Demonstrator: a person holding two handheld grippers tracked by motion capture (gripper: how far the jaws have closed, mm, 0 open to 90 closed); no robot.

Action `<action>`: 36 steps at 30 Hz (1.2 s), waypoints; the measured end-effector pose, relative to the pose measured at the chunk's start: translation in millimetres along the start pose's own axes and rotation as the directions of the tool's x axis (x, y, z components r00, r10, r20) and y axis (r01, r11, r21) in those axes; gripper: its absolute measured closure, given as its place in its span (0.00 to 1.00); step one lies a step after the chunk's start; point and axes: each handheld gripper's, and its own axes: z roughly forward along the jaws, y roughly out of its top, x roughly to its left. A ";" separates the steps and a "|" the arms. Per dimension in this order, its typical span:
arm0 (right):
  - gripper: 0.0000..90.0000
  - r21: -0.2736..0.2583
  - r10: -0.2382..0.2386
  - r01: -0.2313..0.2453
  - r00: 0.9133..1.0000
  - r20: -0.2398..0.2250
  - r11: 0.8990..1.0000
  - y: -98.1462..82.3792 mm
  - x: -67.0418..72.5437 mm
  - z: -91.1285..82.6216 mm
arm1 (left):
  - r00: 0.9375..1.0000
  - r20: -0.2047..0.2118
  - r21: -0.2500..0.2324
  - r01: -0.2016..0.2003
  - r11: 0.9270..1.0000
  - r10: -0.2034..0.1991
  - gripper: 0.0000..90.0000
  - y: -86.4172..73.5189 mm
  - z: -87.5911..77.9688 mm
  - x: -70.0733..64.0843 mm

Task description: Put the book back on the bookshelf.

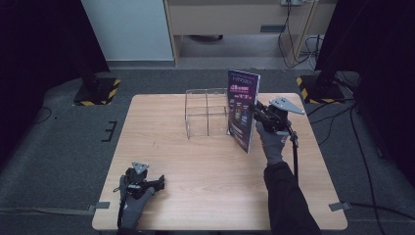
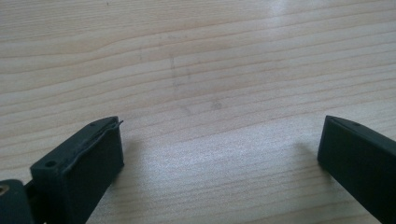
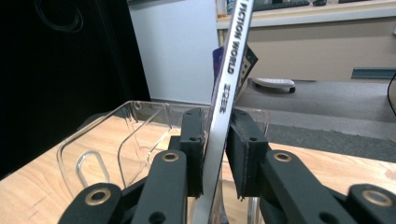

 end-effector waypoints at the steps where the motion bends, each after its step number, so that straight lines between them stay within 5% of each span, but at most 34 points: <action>1: 0.84 0.005 0.005 -0.005 1.000 -0.006 1.000 -0.5 -1.0 -0.6 | 1.000 0.000 0.000 0.000 1.000 0.000 0.00 0.0 0.0 0.0; 10: 0.85 0.075 0.035 -0.035 0.999 -0.009 0.997 1.1 -9.1 0.8 | 1.000 0.000 0.001 -0.001 1.000 0.001 0.00 0.0 -0.1 0.0; 18: 0.92 0.065 0.040 -0.037 0.998 -0.041 0.997 4.4 -9.1 -9.0 | 1.000 -0.002 -0.001 -0.002 1.000 0.002 0.00 -0.1 -0.2 -0.2; 36: 0.90 0.096 0.014 -0.009 0.999 -0.047 0.995 -5.1 -15.9 -34.8 | 1.000 -0.003 -0.002 -0.002 1.000 0.002 0.00 -0.3 -0.4 -0.6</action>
